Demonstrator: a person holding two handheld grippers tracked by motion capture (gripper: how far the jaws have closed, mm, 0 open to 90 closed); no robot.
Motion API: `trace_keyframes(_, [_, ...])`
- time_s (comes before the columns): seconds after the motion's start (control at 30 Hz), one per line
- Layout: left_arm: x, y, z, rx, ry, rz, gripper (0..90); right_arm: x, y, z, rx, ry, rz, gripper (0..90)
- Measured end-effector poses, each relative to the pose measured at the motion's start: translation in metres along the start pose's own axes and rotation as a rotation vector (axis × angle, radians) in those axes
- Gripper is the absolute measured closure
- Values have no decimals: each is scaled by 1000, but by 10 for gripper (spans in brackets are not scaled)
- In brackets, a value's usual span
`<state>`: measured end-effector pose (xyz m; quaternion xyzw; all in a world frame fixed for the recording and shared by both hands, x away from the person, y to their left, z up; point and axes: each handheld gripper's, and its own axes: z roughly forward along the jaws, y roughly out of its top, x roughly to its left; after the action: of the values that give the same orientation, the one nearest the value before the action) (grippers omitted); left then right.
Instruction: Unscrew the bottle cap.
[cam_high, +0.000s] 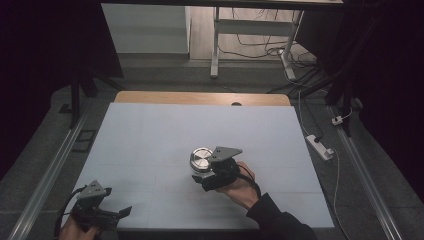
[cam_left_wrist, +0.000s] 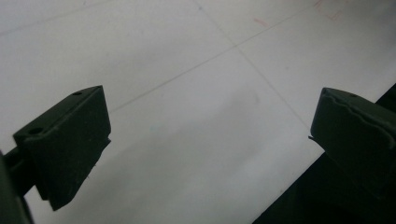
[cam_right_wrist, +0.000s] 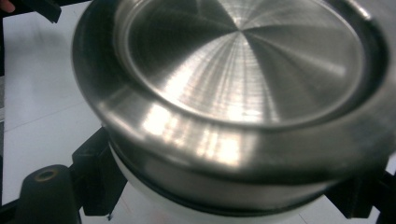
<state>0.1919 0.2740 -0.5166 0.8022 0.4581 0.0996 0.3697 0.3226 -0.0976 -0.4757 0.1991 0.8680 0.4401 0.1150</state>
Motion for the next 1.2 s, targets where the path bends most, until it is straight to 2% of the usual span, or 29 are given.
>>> trace_keyframes(0.13, [-1, 8, 3, -24, -32, 42, 0, 0, 0, 0, 1, 2, -2, 153])
trace_keyframes(0.27, [-4, 18, 10, -22, -75, 72, 0, 1, 0, -1, 1, 6, -3, 153])
trace_keyframes(0.4, [-5, 26, 15, -44, -107, 90, 0, 0, 0, -1, 0, 8, -3, 153])
trace_keyframes(0.6, [-5, 40, 20, -74, -122, 112, 0, 0, 0, -1, -1, 14, -1, 153])
trace_keyframes(1.07, [-17, 80, 36, -65, -148, 183, 0, 1, 0, -1, -2, 27, -3, 154])
trace_keyframes(1.2, [-22, 94, 40, -63, -161, 230, 0, 1, -1, 0, -2, 31, -6, 154])
